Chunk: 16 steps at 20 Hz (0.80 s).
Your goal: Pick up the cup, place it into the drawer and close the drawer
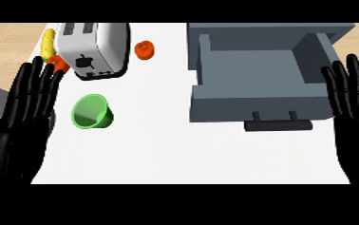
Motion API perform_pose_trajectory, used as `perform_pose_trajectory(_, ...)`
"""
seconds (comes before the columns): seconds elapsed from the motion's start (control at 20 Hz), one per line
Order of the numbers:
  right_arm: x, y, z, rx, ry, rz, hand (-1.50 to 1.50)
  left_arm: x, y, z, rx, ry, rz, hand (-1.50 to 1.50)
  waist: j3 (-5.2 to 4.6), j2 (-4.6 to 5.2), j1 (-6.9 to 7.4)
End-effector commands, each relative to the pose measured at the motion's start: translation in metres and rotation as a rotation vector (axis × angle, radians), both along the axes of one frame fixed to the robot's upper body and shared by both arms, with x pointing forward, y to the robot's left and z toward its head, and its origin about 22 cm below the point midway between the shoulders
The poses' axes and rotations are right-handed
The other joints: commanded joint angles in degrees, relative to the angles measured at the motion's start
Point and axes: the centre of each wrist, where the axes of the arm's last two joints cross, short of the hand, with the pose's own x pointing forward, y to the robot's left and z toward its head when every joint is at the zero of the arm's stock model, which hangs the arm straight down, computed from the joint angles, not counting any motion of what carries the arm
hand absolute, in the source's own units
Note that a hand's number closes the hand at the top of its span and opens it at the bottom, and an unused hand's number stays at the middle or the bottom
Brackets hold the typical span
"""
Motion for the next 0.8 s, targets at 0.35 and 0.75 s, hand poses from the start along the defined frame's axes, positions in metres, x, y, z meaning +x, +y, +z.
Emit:
perform_pose_trajectory(0.35, -0.002, 0.022, -0.003, 0.080, 0.098, 0.169, -1.50, 0.042, -0.018, -0.012, -0.221, -0.019, 0.577, -1.50, 0.58, -1.56, -0.06)
perform_pose_trajectory(0.75, 0.016, 0.026, -0.001, 0.077, 0.099, 0.150, -1.50, 0.068, -0.045, -0.024, -0.234, -0.033, 0.597, -1.50, 0.61, -1.72, 1.11)
